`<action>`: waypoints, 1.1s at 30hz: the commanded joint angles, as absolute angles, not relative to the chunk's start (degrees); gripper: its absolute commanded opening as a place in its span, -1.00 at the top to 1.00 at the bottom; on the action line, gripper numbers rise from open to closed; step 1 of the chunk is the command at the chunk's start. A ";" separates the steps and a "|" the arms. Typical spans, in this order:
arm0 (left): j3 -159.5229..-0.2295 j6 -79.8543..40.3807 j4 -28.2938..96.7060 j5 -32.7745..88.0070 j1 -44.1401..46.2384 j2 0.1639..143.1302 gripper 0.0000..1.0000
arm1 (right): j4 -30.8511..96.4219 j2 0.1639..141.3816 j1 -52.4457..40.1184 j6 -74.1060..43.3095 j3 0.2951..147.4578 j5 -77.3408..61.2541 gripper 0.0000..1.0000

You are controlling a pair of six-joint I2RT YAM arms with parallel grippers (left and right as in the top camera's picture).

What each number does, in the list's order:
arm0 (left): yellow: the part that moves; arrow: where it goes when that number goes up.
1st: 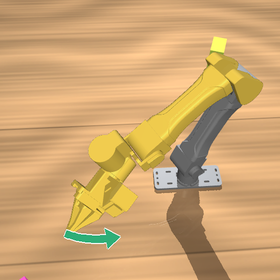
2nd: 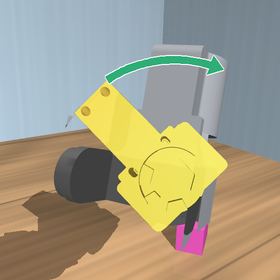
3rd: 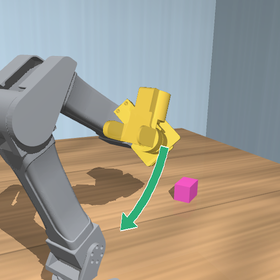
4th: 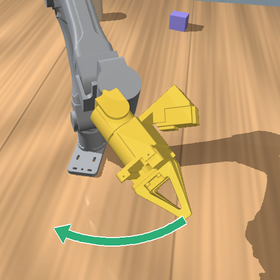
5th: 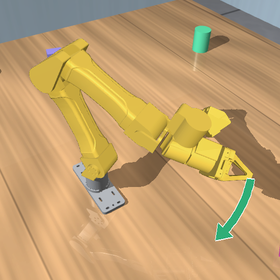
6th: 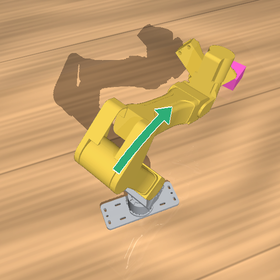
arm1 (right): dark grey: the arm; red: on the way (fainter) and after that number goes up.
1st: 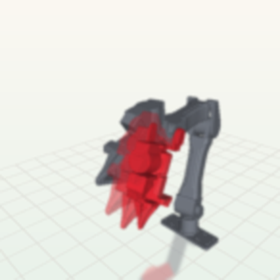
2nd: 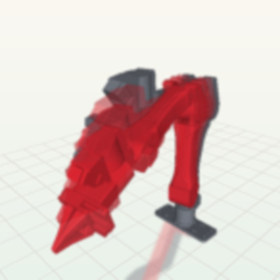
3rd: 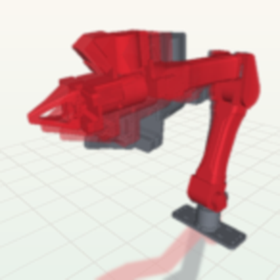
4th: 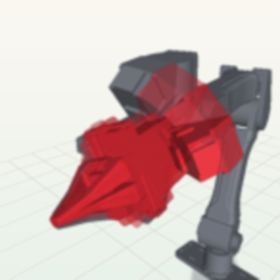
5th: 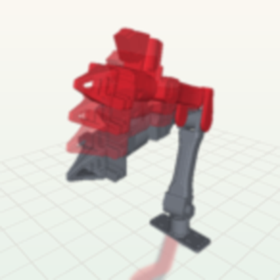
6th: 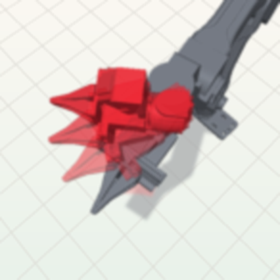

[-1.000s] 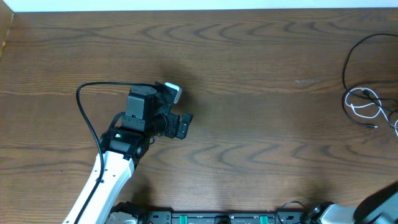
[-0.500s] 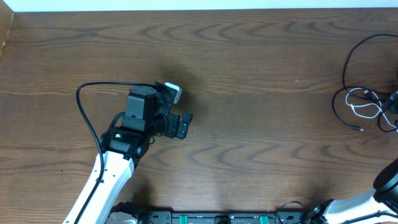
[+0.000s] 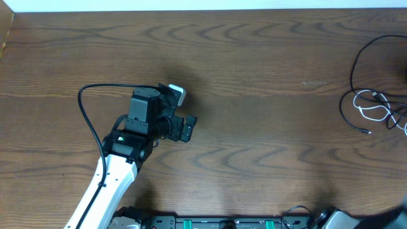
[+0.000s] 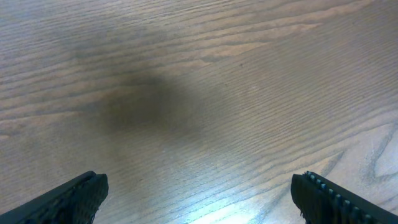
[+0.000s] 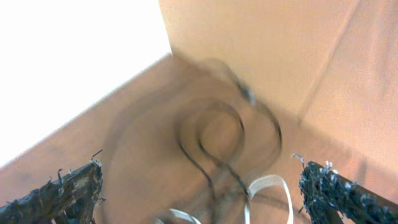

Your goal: Untangle cables

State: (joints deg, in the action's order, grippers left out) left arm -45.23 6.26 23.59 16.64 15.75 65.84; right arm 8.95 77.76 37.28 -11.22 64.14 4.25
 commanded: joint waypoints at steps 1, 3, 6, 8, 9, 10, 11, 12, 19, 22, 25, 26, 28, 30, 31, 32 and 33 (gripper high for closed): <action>-45.23 7.22 23.51 17.37 15.55 65.93 -1.00 | 8.91 69.63 33.85 -12.84 67.42 3.79 -0.99; -45.23 7.25 23.46 17.32 15.55 65.93 -1.00 | 9.04 66.67 31.38 -12.80 67.79 1.87 -0.98; -45.23 7.22 22.50 15.44 15.55 65.89 -1.00 | 9.82 63.16 26.48 -9.74 67.79 -1.93 -0.98; -45.23 7.20 21.45 11.35 15.55 65.71 -1.00 | 11.35 61.60 22.24 -4.60 67.79 1.98 -0.98; -45.23 7.20 21.02 9.74 15.55 65.41 -1.00 | 12.32 60.93 20.14 -2.44 67.79 5.89 -0.99; -45.25 7.20 20.69 8.43 15.55 64.88 -1.00 | 13.45 60.10 17.45 0.43 67.79 11.16 -0.99; -45.25 7.22 20.49 7.57 15.55 64.20 -1.00 | 14.61 59.16 15.00 3.38 67.79 15.40 -0.99; -45.25 7.25 20.34 6.42 15.55 63.16 -1.00 | 15.55 58.26 13.04 5.52 67.79 18.15 -0.99; -45.25 7.22 18.65 -1.72 15.55 50.57 -1.00 | 23.38 47.59 1.50 4.08 67.79 24.93 -0.98; -45.25 7.22 18.76 -5.76 15.55 43.22 -1.00 | 28.36 43.24 -1.19 -0.58 67.77 24.95 -0.82; -45.25 7.27 19.20 -11.53 15.55 36.27 -1.00 | 32.29 39.53 -2.48 -3.73 67.72 24.95 -0.75; -45.25 7.60 19.27 -13.72 15.55 33.93 -1.00 | 33.28 38.13 -2.85 -4.29 67.72 24.93 -0.75; -45.25 9.08 19.35 -16.78 15.55 29.45 -1.00 | 34.39 35.16 -3.57 -4.12 67.72 24.97 -0.77; -45.25 10.92 19.29 -18.11 15.55 25.19 -1.00 | 34.50 31.86 -3.75 -2.66 67.72 24.97 -0.82; -45.25 11.16 19.14 -18.70 15.55 23.35 -1.00 | 34.41 30.24 -3.75 -2.42 67.72 24.99 -0.85; -45.25 11.16 18.90 -19.27 15.55 21.47 -1.00 | 34.13 28.16 -3.75 -2.24 67.72 25.04 -0.86; -45.25 11.35 18.65 -19.57 15.55 19.46 -1.00 | 33.89 25.96 -3.73 -2.24 67.72 25.04 -0.87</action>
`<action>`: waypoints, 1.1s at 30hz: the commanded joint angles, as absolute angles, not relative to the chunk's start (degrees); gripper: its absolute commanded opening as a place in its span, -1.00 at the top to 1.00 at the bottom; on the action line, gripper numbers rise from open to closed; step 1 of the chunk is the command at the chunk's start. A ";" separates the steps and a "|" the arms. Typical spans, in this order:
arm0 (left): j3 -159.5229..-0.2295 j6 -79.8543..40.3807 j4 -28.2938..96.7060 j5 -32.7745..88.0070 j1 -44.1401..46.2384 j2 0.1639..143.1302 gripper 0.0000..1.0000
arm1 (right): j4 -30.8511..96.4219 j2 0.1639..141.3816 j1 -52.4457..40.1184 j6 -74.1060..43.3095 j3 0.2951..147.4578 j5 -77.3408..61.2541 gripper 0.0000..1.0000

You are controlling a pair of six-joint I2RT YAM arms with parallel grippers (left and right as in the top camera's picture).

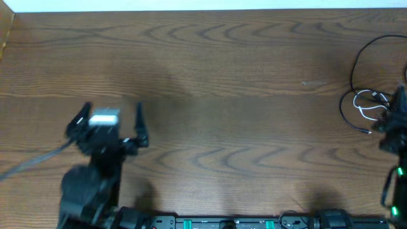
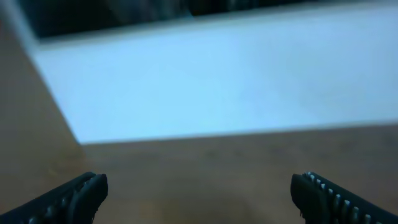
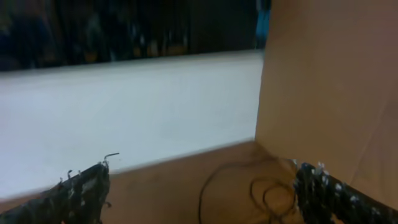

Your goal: Untangle cables

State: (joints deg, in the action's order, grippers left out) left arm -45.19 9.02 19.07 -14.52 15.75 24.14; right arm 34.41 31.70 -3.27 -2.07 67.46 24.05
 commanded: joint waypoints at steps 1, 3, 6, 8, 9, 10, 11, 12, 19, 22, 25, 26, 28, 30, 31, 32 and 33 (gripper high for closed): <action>-45.25 11.38 18.50 -19.88 15.55 17.93 -1.00 | 33.74 23.68 -3.73 -2.24 67.72 25.02 -0.88; -45.25 11.49 18.33 -20.49 15.55 14.48 -1.00 | 33.69 18.98 -3.73 -2.04 67.72 24.97 -0.89; -45.25 14.63 18.52 -20.49 15.55 11.00 -1.00 | 34.79 13.56 -3.55 -1.69 67.72 25.19 -0.97; -45.25 17.26 18.28 -20.78 15.55 9.45 -1.00 | 36.21 10.24 -3.05 -1.65 67.72 26.26 -0.99; -45.25 18.06 18.00 -21.26 15.55 8.97 -1.00 | 36.84 9.17 -2.72 -1.65 67.75 26.33 -0.99; -45.25 18.44 17.61 -22.44 15.55 8.56 -1.00 | 37.41 8.14 -2.33 -1.63 67.79 25.65 -0.98; -45.30 18.44 17.32 -23.77 15.55 8.27 -1.00 | 38.11 7.09 -1.80 -1.63 67.79 24.86 -0.99; -45.36 18.41 17.21 -25.41 15.55 8.01 -1.00 | 38.79 6.13 -1.21 -1.63 67.79 23.90 -0.99; -45.67 18.41 16.56 -32.67 15.55 7.94 -1.00 | 48.25 4.75 1.89 13.56 67.83 10.07 -0.99; -46.04 18.41 15.20 -32.67 15.55 7.94 -1.00 | 50.33 4.75 4.62 21.32 68.36 6.98 -0.99; -46.94 18.41 14.63 -32.67 15.55 7.94 -1.00 | 50.94 4.75 8.43 21.41 71.05 6.92 -0.98; -47.27 18.41 14.59 -32.67 15.55 7.94 -1.00 | 51.37 4.75 9.04 21.02 72.47 6.90 -0.99; -47.94 18.41 14.33 -32.64 15.55 7.94 -1.00 | 52.62 4.75 9.32 19.75 75.81 6.92 -0.99; -48.45 18.41 14.20 -32.64 15.55 7.94 -1.00 | 53.89 4.75 8.91 19.77 79.48 8.27 -0.99; -48.66 18.41 14.22 -32.64 15.55 7.94 -1.00 | 54.89 4.75 8.64 19.79 81.56 9.19 -0.99; -48.86 18.41 14.17 -32.64 15.55 7.94 -1.00 | 55.92 4.75 8.40 19.77 83.24 10.28 -0.99; -49.10 18.41 14.09 -32.64 15.55 7.94 -1.00 | 57.58 4.75 8.08 19.77 85.23 11.64 -0.98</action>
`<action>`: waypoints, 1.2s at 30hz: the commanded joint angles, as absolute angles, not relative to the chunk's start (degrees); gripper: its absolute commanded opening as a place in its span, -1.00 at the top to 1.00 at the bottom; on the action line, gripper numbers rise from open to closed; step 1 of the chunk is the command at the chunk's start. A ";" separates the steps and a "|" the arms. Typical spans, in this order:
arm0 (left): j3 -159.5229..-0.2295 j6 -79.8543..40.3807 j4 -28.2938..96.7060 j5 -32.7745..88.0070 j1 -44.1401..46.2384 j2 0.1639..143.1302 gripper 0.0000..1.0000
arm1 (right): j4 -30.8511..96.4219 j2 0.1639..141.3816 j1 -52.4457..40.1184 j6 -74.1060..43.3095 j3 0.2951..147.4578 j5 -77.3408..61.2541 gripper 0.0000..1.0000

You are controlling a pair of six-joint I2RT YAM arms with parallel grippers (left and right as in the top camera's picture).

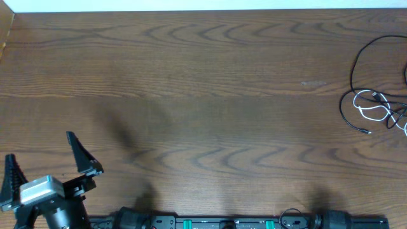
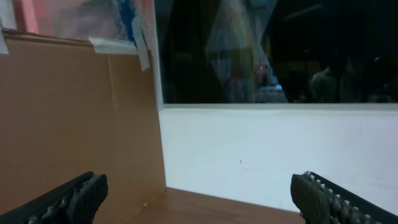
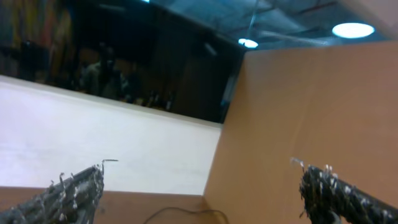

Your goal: Untangle cables

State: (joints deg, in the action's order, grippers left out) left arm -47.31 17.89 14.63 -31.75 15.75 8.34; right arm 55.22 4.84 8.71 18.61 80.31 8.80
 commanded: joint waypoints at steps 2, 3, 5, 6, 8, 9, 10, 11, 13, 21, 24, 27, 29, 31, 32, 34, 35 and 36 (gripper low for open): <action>-49.45 18.41 13.63 -32.64 15.55 7.94 -1.00 | 61.91 4.75 7.53 20.43 88.53 14.22 -0.99; -49.58 18.41 13.21 -32.64 15.55 7.94 -1.00 | 64.16 4.75 7.18 20.62 89.86 15.40 -0.98; -49.65 18.39 12.10 -32.62 15.55 7.94 -1.00 | 68.71 4.73 6.44 20.62 92.25 17.26 -0.99; -49.65 18.37 11.57 -32.64 15.55 7.94 -1.00 | 70.67 4.73 6.04 20.62 93.12 17.39 -0.98; -49.65 18.37 11.18 -32.62 15.55 7.94 -1.00 | 73.43 4.73 5.43 20.64 94.11 17.52 -0.99; -49.65 18.37 11.22 -32.62 15.55 7.94 -1.00 | 74.37 4.73 5.06 20.62 94.35 17.82 -0.98; -49.63 18.35 11.25 -32.62 15.55 7.94 -1.00 | 74.91 4.73 4.73 20.64 94.37 17.91 -0.98; -49.63 18.35 11.27 -32.64 15.55 7.94 -1.00 | 75.53 4.73 4.29 20.64 94.35 17.87 -0.99; -49.63 18.35 11.22 -32.64 15.55 7.94 -1.00 | 75.57 4.73 3.40 20.62 94.02 16.56 -0.99; -49.63 18.37 11.22 -32.64 15.55 7.94 -1.00 | 72.86 4.75 0.99 18.20 91.02 14.96 -0.99; -49.63 18.37 11.20 -32.64 15.55 7.94 -1.00 | 74.15 4.75 0.14 16.78 89.62 9.10 -0.98; -49.63 18.37 11.20 -32.62 15.55 7.94 -1.00 | 72.93 4.75 -0.45 16.80 87.83 4.27 -0.98; -49.63 18.37 11.20 -32.62 15.55 7.94 -1.00 | 72.60 4.75 -0.49 17.15 86.50 1.85 -0.98; -49.63 18.37 11.20 -32.62 15.55 7.94 -1.00 | 73.01 4.73 -0.43 19.75 84.77 -1.13 -0.99; -49.63 18.37 11.20 -32.62 15.55 7.94 -1.00 | 73.23 4.73 -0.43 21.52 83.79 -3.16 -0.99; -49.63 18.37 11.18 -32.62 15.55 7.94 -1.00 | 73.65 4.73 -0.40 24.93 82.19 -6.63 -0.99; -49.63 18.37 11.16 -32.62 15.55 7.94 -1.00 | 73.82 4.73 -0.43 26.46 81.49 -8.12 -0.99; -49.63 18.37 11.16 -32.62 15.55 7.94 -1.00 | 73.87 4.73 -0.43 27.24 80.95 -9.06 -0.99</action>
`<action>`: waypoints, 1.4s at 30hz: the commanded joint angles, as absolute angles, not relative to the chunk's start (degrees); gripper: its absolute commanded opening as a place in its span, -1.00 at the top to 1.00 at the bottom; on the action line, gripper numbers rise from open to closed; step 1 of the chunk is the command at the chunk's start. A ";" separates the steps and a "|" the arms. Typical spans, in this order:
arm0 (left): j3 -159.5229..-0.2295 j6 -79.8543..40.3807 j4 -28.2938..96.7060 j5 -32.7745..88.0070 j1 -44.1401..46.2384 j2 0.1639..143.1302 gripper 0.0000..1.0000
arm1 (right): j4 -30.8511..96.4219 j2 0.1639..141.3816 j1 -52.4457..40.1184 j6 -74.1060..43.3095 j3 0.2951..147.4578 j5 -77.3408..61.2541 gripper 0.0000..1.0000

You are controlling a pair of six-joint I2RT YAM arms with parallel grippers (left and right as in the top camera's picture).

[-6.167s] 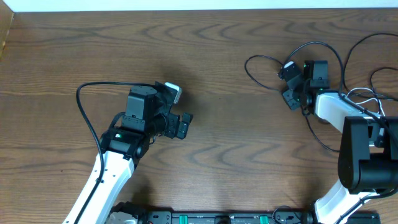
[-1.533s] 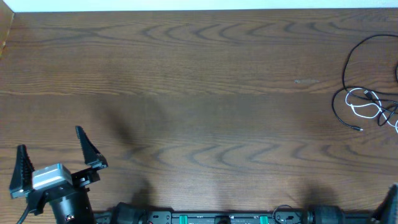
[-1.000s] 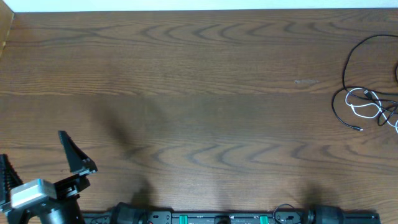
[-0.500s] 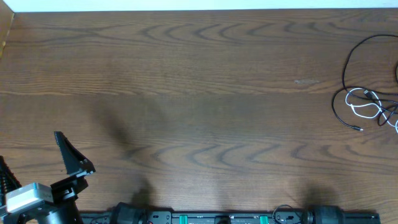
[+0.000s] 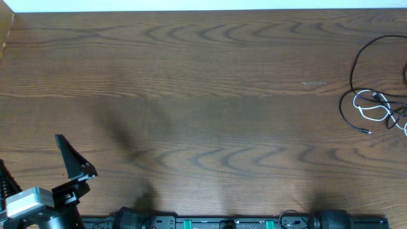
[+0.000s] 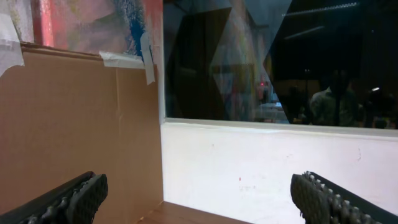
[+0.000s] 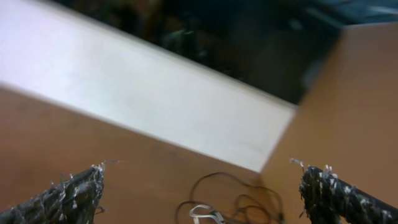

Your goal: Untangle cables

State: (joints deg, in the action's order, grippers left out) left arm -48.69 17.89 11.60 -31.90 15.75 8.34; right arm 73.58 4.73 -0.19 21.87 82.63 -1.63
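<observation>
A tangle of black cable (image 5: 357, 63) and white cable (image 5: 371, 111) lies at the table's far right edge. In the right wrist view the same cables (image 7: 231, 200) show blurred, ahead of and between the jaws. My right gripper (image 7: 202, 190) is open and empty, well short of them, and is out of the overhead view. At the front left corner my left gripper (image 5: 29, 151) is open too, far from the cables. In its wrist view the left gripper (image 6: 199, 194) points at a wall with nothing between its fingers.
The brown wooden table (image 5: 203, 95) has a white strip along its far edge. A cardboard wall (image 6: 74, 124) stands at the left end, another cardboard wall (image 7: 354, 112) behind the cables at the right. A black rail (image 5: 222, 222) runs along the front edge.
The right wrist view was on the back wall and ceiling; it now tilts down onto the table and cables. My left gripper has shifted slightly left at the front corner.
My left arm first reached over the table's left middle, gripper open low over bare wood, while the right wrist faced the cables. Then the left gripper stood nearer the front and the right showed by the cables. Later both had drawn back, cables unmoved.
</observation>
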 commanded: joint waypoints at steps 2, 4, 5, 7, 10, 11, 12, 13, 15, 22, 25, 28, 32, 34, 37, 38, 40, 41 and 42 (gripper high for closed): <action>-49.63 18.37 11.18 -32.62 15.55 7.94 -1.00 | 72.79 4.73 -0.43 27.53 80.05 -9.91 -0.98; -49.63 18.37 11.16 -32.64 15.55 7.94 -1.00 | 70.17 4.73 -0.43 27.51 78.78 -10.28 -0.99; -49.63 18.37 11.18 -32.64 15.55 7.94 -1.00 | 68.79 4.73 -0.43 27.53 77.91 -10.28 -0.98; -49.63 18.37 11.18 -32.62 15.55 7.94 -1.00 | 66.11 4.73 -0.43 27.53 75.81 -10.31 -0.98; -49.65 18.37 10.98 -32.62 15.55 7.94 -1.00 | 62.96 4.73 -0.43 27.53 71.70 -12.56 -0.99; -49.63 18.37 10.76 -32.64 15.55 7.94 -1.00 | 62.22 4.73 -0.43 27.53 70.32 -13.89 -0.98; -49.65 18.37 10.48 -32.62 15.55 7.94 -1.00 | 62.04 4.75 -0.43 27.51 69.36 -14.85 -0.98; -49.65 18.37 10.09 -32.64 15.55 7.94 -1.00 | 62.13 4.75 -0.43 27.44 68.34 -15.40 -0.98; -49.65 18.37 9.47 -32.64 15.55 7.94 -1.00 | 62.11 4.75 -0.43 27.35 66.94 -15.55 -0.98; -49.63 18.37 9.28 -32.64 15.55 7.94 -1.00 | 62.22 4.75 -0.43 26.79 61.76 -14.94 -0.99; -49.63 18.37 9.28 -32.64 15.55 7.94 -1.00 | 58.52 4.75 -0.43 26.83 58.65 -23.20 -0.99; -49.65 18.37 9.26 -32.64 15.55 7.94 -1.00 | 51.66 4.75 -0.43 26.85 55.64 -27.86 -0.98; -49.63 18.37 9.28 -32.62 15.55 7.94 -1.00 | 45.98 4.73 -0.43 26.92 51.53 -27.90 -0.99; -49.63 18.37 9.28 -32.64 15.55 7.94 -1.00 | 43.59 4.73 -0.43 28.67 49.41 -30.41 -0.99; -49.65 18.37 9.28 -32.64 15.55 7.94 -1.00 | 40.56 4.73 -0.43 32.58 46.44 -34.41 -0.99; -49.63 18.37 9.26 -32.64 15.55 7.94 -1.00 | 40.47 4.73 -0.43 33.78 45.69 -34.85 -0.99; -49.63 18.39 9.28 -32.64 15.55 7.94 -1.00 | 40.45 4.73 -0.43 36.45 43.83 -35.97 -0.98; -49.63 18.37 9.28 -32.64 15.55 7.94 -1.00 | 40.45 4.73 -0.43 37.01 43.09 -35.97 -0.98; -49.63 18.39 9.28 -32.64 15.55 7.94 -1.00 | 40.40 4.73 -0.43 37.36 42.28 -35.99 -0.99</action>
State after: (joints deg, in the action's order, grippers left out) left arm -48.69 17.89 9.74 -31.90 15.75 8.34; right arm 40.56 4.78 -0.19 33.19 44.27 -33.21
